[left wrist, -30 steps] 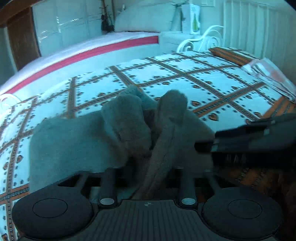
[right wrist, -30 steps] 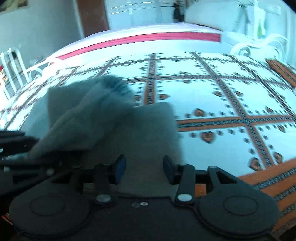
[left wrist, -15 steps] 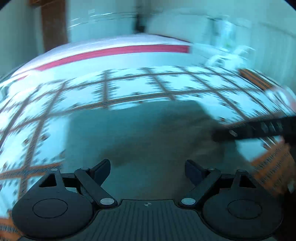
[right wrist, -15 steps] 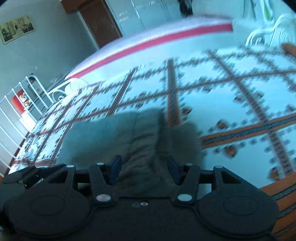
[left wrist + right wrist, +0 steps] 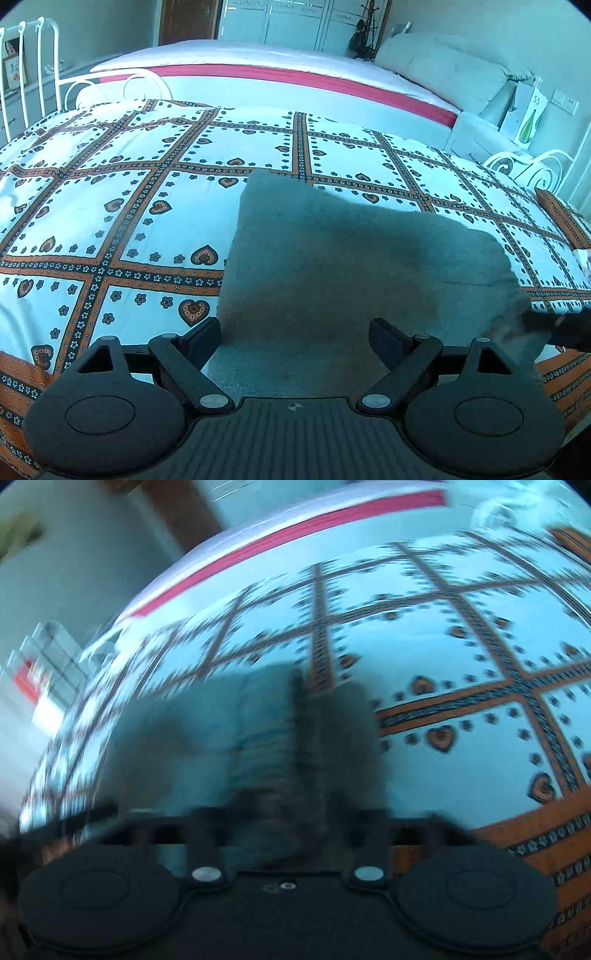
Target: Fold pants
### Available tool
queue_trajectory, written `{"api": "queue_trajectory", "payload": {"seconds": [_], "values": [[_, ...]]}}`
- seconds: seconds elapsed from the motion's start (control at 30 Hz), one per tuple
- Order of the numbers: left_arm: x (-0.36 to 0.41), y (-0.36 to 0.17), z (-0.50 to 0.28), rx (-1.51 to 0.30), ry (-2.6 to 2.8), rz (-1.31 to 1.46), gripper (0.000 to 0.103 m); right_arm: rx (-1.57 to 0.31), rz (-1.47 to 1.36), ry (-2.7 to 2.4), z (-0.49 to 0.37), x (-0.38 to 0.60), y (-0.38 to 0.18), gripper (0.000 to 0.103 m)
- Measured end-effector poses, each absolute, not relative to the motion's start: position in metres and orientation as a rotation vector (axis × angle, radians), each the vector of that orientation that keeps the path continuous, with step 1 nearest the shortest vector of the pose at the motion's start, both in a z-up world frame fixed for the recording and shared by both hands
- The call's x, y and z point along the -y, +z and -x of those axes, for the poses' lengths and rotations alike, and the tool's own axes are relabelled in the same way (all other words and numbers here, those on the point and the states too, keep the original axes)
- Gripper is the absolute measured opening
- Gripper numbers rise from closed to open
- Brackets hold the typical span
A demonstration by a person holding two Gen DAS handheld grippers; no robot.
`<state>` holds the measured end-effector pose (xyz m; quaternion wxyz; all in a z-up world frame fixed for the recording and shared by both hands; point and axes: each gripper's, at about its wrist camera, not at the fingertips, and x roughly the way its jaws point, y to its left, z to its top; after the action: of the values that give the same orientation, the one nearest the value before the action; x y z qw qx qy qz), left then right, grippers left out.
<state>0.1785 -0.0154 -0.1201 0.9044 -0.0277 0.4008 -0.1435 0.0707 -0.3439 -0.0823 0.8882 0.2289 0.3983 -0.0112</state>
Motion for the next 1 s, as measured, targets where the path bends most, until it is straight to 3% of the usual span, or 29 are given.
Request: {"api": "queue_trajectory", "payload": {"seconds": [0.03, 0.07, 0.13, 0.23, 0.33, 0.37, 0.4, 0.43, 0.47, 0.7, 0.77, 0.87, 0.93, 1.0], "values": [[0.016, -0.121, -0.180, -0.830, -0.295, 0.058, 0.087, -0.822, -0.505, -0.020, -0.073, 0.348, -0.084, 0.088], [0.016, -0.121, -0.181, -0.833, -0.291, 0.060, 0.087, -0.850, -0.528, 0.000, -0.079, 0.351, -0.088, 0.071], [0.014, -0.122, -0.184, -0.842, -0.284, 0.075, 0.087, -0.919, -0.646, 0.040, -0.091, 0.360, -0.105, 0.055], [0.011, -0.123, -0.186, -0.844, -0.269, 0.086, 0.087, -0.928, -0.785, 0.051, -0.096, 0.368, -0.123, 0.060], [0.009, -0.127, -0.189, -0.859, -0.257, 0.098, 0.087, -0.934, -0.820, 0.115, -0.102, 0.368, -0.130, 0.075], [0.008, -0.129, -0.191, -0.867, -0.255, 0.109, 0.087, -0.938, -0.831, 0.118, -0.105, 0.368, -0.131, 0.073], [0.007, -0.130, -0.192, -0.874, -0.253, 0.116, 0.087, -0.934, -0.848, 0.118, -0.106, 0.369, -0.131, 0.066], [0.007, -0.131, -0.193, -0.879, -0.249, 0.118, 0.087, -0.923, -0.852, 0.129, -0.106, 0.369, -0.129, 0.040], [0.007, -0.131, -0.193, -0.885, -0.249, 0.121, 0.087, -0.904, -0.847, 0.153, -0.104, 0.367, -0.124, 0.034], [-0.007, -0.113, -0.171, -0.902, -0.375, 0.199, 0.087, -0.846, -0.786, 0.141, -0.099, 0.358, -0.091, 0.022], [-0.011, -0.114, -0.162, -0.917, -0.362, 0.161, 0.087, -0.816, -0.866, 0.138, -0.098, 0.365, -0.087, 0.011], [-0.014, -0.119, -0.161, -0.931, -0.220, 0.030, 0.087, -0.785, -0.858, 0.156, -0.100, 0.361, -0.073, 0.008], [-0.027, -0.120, -0.163, -0.925, -0.185, 0.089, 0.087, -0.803, -0.745, 0.156, -0.105, 0.353, -0.066, 0.008], [-0.041, -0.121, -0.168, -0.928, -0.209, 0.200, 0.087, -0.842, -0.722, 0.134, -0.106, 0.355, -0.071, 0.021]]}}
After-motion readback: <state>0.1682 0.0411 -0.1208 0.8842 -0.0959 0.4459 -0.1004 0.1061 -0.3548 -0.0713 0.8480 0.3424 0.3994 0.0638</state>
